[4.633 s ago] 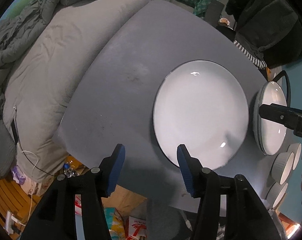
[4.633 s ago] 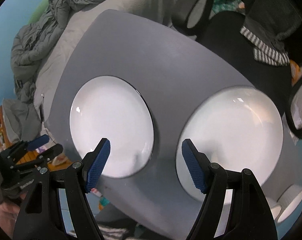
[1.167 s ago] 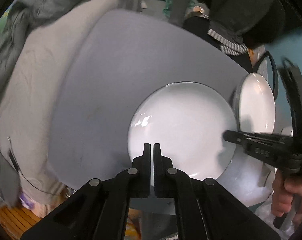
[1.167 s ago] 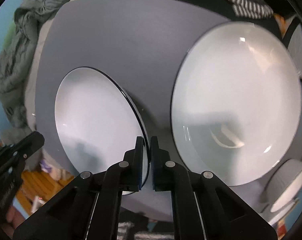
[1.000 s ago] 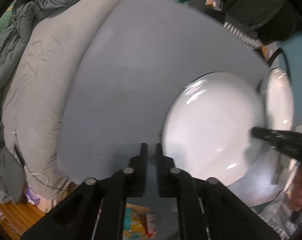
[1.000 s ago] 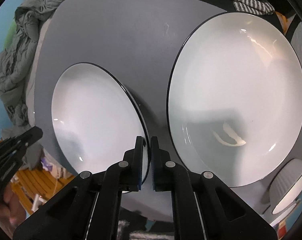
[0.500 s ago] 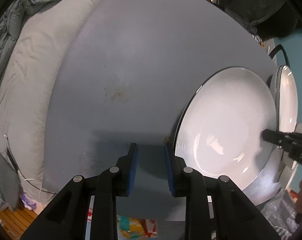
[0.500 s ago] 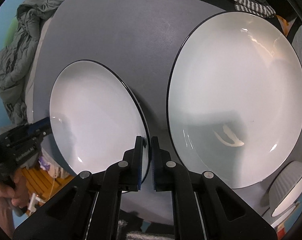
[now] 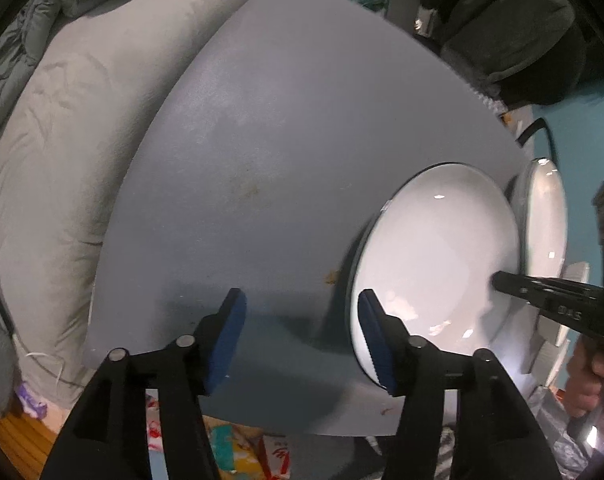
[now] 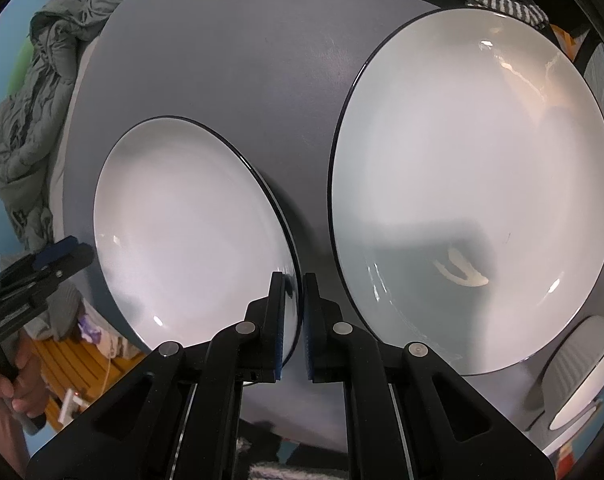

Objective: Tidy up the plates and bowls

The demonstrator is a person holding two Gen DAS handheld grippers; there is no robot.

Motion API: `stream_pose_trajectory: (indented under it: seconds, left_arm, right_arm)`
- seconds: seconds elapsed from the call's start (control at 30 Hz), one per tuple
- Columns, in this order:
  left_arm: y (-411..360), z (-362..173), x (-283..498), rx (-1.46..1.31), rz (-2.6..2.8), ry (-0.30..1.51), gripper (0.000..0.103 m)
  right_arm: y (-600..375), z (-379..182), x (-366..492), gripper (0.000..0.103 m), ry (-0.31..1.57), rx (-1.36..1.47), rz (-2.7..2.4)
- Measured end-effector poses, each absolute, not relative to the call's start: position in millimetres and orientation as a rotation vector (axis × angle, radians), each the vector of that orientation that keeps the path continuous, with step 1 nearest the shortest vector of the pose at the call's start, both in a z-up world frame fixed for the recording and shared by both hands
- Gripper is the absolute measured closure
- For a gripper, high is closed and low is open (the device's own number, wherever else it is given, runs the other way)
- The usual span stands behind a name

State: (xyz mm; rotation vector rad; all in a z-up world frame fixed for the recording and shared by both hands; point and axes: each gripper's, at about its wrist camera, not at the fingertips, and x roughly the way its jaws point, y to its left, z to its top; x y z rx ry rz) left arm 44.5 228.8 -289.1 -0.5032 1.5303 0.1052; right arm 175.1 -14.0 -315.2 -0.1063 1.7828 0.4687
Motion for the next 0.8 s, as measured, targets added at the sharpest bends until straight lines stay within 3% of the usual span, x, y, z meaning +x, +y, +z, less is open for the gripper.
stream_pose_trajectory:
  seconds: [0.13,0.6,0.67,0.73,0.8]
  left_arm:
    - [227,-286,44,-0.526,0.093,1.513,0.035]
    - [224,-305,59,-0.516,0.000,1.576,0.036]
    - [221,-307,60,-0.520,-0.011,1.582,0.041]
    - [219,-309,62,-0.529,-0.018,1.586,0.061]
    - [218,-310,64,-0.534,-0.024,1.591,0.068]
  right_arm:
    - [-16,-317,176,0.095,1.787,-0.099,0.463]
    - [-18,-319,174,0.095,1.766,-0.101,0.436]
    - [-20,-319,174,0.094,1.757,-0.093,0.438]
    - [-22,-319,174,0.094,1.748,-0.083,0.440]
    - [-25,-320,175,0.094,1.741,-0.074,0.440]
